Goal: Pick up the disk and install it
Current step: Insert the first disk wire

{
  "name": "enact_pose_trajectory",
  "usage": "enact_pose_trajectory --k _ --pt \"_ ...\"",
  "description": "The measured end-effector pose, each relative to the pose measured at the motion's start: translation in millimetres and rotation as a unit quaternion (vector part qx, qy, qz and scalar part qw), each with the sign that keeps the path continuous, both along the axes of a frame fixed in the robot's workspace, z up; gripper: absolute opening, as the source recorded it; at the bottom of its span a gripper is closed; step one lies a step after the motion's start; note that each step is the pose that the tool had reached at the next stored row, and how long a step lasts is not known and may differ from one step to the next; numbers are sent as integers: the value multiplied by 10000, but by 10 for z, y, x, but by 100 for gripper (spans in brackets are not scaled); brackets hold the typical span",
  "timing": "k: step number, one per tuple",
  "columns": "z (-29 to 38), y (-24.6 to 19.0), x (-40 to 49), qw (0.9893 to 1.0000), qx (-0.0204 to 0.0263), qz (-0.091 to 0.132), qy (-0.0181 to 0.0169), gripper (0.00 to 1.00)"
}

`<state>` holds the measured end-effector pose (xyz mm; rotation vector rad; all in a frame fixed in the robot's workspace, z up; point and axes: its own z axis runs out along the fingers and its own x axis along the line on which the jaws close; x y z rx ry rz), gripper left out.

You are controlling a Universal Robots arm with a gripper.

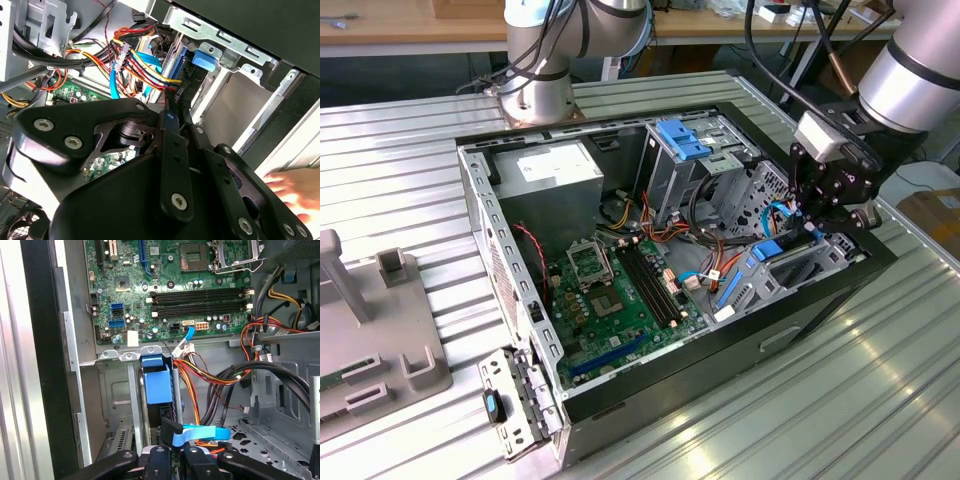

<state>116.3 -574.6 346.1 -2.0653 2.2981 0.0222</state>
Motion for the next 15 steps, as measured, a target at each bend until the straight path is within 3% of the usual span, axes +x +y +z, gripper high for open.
enact_pose_trajectory --k 2,4,13,15 --pt "0 0 0 10000 -1 -1 1 16" --pt "0 1 7 9999 -30 0 112 16" --pt "41 10 18 9999 -34 -63 151 16" --pt "42 11 24 9997 -50 -62 211 16"
